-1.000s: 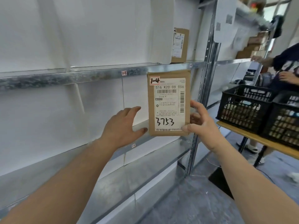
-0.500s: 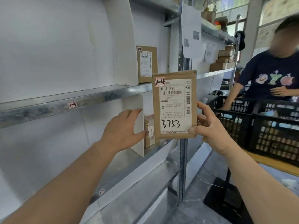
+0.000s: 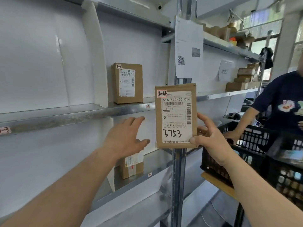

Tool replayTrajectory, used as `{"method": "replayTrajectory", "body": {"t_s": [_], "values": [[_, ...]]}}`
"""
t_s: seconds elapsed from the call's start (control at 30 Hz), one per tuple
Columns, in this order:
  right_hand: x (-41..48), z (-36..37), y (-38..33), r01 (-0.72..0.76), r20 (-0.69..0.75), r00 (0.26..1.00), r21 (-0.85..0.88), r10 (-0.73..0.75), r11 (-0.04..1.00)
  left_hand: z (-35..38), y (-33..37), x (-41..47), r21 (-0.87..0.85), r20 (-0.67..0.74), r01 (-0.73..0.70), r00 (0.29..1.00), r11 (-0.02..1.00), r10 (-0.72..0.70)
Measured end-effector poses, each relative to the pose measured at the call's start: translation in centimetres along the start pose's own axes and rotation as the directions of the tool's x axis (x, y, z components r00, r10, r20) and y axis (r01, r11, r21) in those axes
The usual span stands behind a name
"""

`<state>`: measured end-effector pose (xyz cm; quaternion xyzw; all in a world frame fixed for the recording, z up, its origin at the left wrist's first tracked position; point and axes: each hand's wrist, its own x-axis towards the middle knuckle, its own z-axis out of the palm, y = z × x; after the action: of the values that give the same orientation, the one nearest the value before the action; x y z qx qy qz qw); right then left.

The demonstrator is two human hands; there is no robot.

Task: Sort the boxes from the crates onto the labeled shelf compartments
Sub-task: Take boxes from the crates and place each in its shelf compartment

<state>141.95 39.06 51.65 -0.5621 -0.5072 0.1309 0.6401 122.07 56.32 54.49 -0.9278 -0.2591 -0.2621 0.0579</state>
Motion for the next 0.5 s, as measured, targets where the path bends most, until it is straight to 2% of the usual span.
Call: {"method": "replayTrajectory", "body": {"t_s": [0.2, 0.5], "values": [[4.6, -3.7, 2.4, 0.011, 0.022, 1.000, 0.028, -0.011, 1.000, 1.5, 1.2, 4.8, 0.077, -0.008, -0.007, 1.000, 0.997, 0.008], [11.9, -3.6, 4.6, 0.047, 0.039, 0.998, 0.044, -0.049, 0.998, 2.1, -1.8, 10.7, 0.139, -0.079, -0.026, 0.996, 0.990, 0.037]]}}
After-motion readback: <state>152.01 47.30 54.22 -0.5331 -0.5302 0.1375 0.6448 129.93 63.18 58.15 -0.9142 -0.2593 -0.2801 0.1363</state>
